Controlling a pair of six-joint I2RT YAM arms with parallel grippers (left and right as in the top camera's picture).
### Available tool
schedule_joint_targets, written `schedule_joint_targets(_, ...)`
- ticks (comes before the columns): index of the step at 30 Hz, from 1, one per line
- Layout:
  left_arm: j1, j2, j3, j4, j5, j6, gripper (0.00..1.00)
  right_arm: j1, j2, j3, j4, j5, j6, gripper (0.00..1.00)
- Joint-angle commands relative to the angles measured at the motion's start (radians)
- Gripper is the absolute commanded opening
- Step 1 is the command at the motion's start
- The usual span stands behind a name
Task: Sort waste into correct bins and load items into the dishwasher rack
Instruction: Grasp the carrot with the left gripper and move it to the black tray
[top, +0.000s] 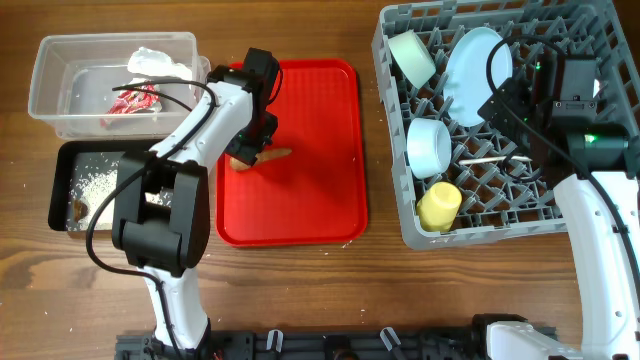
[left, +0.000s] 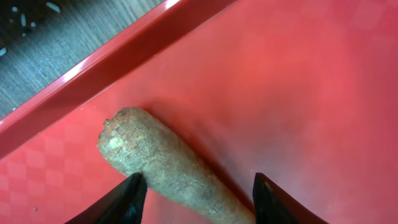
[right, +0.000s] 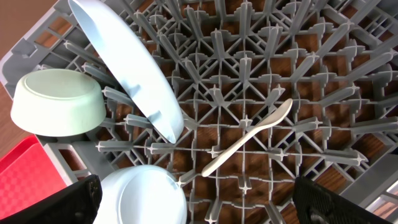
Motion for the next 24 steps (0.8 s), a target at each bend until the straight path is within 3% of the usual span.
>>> schedule_joint_targets(1,-0.023,-0.012,-0.052,0.007,-0.016,-0.024,0.55,-0.001,0.01,0.01,0.006,-0.009,-0.018,1.0)
schedule_joint_targets(11,-0.074,-0.012,-0.106,-0.011,-0.05,-0.024,0.5,-0.001,0.01,0.01,0.006,-0.009,-0.018,1.0)
schedule_joint_targets(12,-0.074,-0.012,-0.106,-0.008,-0.066,-0.024,0.43,-0.001,0.01,0.01,0.005,-0.009,-0.018,1.0)
schedule_joint_targets(13,-0.072,-0.012,-0.106,-0.007,-0.107,-0.022,0.27,-0.001,0.01,0.01,0.005,-0.009,-0.018,1.0)
schedule_joint_targets(15,-0.072,-0.012,-0.106,-0.008,-0.127,-0.016,0.21,-0.001,0.01,0.01,0.005,-0.009,-0.018,1.0)
schedule_joint_targets(17,-0.072,-0.012,-0.106,-0.012,-0.137,-0.016,0.06,-0.001,0.01,0.01,0.006,-0.009,-0.018,1.0)
schedule_joint_targets(20,-0.072,-0.016,-0.101,-0.011,-0.138,0.013,0.08,-0.001,0.01,0.01,0.005,-0.009,-0.019,1.0)
schedule_joint_targets(24,-0.053,-0.071,-0.027,-0.047,-0.143,0.2,0.09,-0.001,0.01,0.01,0.006,-0.009,-0.018,1.0)
